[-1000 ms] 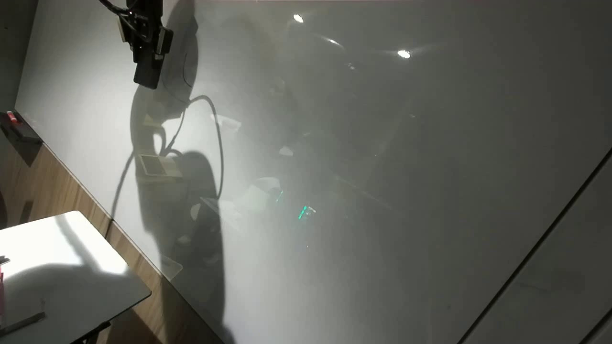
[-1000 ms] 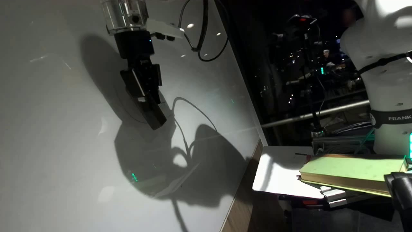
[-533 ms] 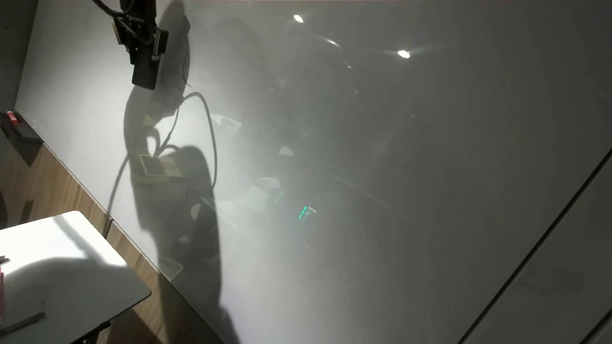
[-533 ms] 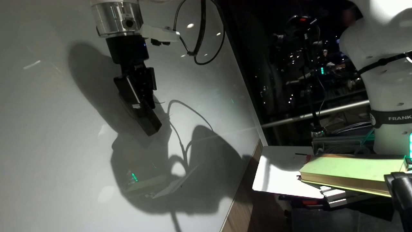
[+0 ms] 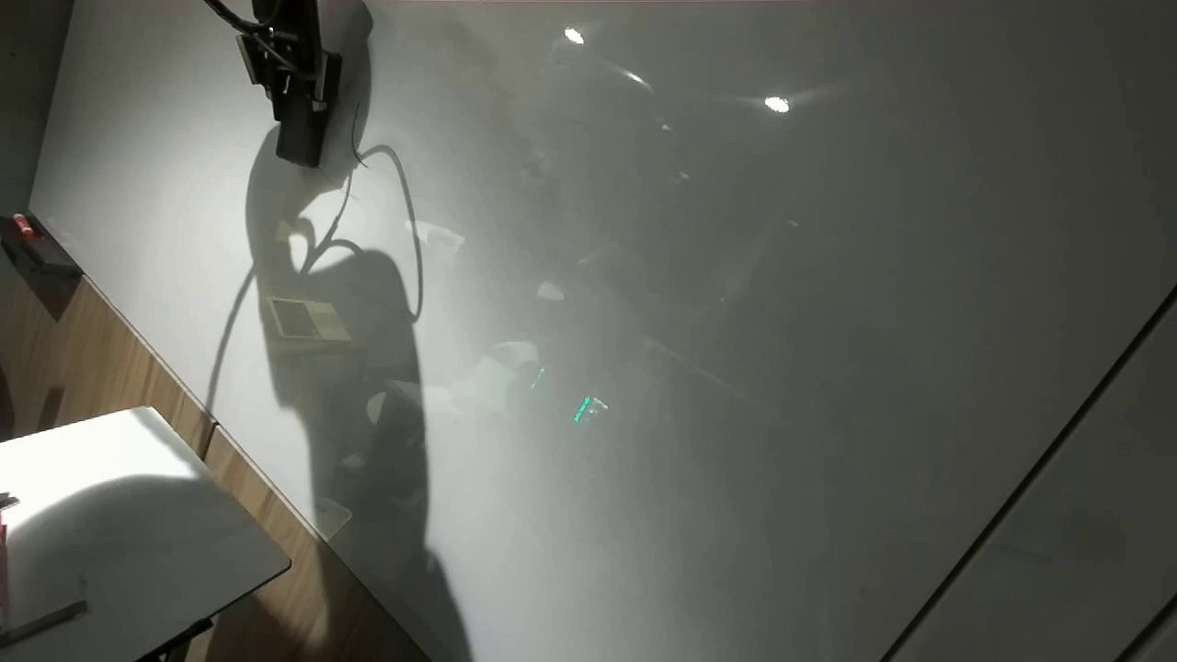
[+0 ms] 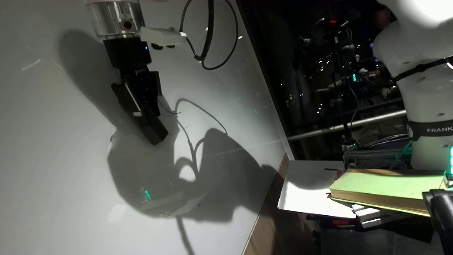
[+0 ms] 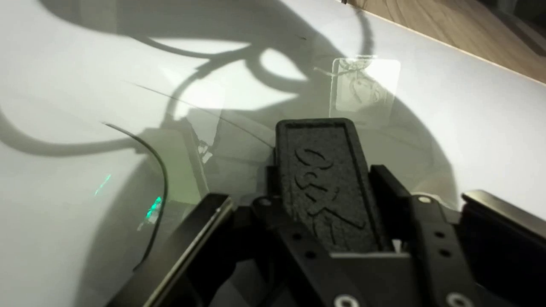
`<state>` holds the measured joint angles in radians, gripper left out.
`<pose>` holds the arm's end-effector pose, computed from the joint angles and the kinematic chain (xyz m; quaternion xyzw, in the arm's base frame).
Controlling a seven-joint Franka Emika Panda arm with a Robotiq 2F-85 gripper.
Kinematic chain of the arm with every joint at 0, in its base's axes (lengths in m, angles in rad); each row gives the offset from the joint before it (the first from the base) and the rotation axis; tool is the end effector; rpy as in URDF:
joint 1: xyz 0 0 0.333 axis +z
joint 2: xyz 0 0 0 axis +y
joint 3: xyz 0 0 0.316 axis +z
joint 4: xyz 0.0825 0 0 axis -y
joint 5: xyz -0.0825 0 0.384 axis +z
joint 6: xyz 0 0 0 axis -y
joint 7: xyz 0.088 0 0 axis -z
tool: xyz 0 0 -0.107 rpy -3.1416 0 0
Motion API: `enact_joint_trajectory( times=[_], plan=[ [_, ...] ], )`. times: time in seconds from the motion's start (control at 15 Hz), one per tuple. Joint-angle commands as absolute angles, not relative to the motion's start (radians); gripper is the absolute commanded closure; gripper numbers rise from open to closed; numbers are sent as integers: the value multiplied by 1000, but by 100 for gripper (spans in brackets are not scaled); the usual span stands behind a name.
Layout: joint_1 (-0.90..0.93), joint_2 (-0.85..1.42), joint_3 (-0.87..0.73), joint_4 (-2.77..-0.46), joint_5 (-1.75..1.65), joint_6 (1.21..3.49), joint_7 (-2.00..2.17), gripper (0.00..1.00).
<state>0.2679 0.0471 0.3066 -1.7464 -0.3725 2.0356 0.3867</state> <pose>0.5179 0.3068 0.5624 0.9666 0.1525 0.1840 0.0930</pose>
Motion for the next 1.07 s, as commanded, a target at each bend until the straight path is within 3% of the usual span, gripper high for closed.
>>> enact_joint_trajectory(
  times=[0.0,1.0],
  plan=[
    [273,86,280,-1684,-417,2040,393,71],
    [164,-12,170,-1768,-401,1980,361,71]
  ],
)
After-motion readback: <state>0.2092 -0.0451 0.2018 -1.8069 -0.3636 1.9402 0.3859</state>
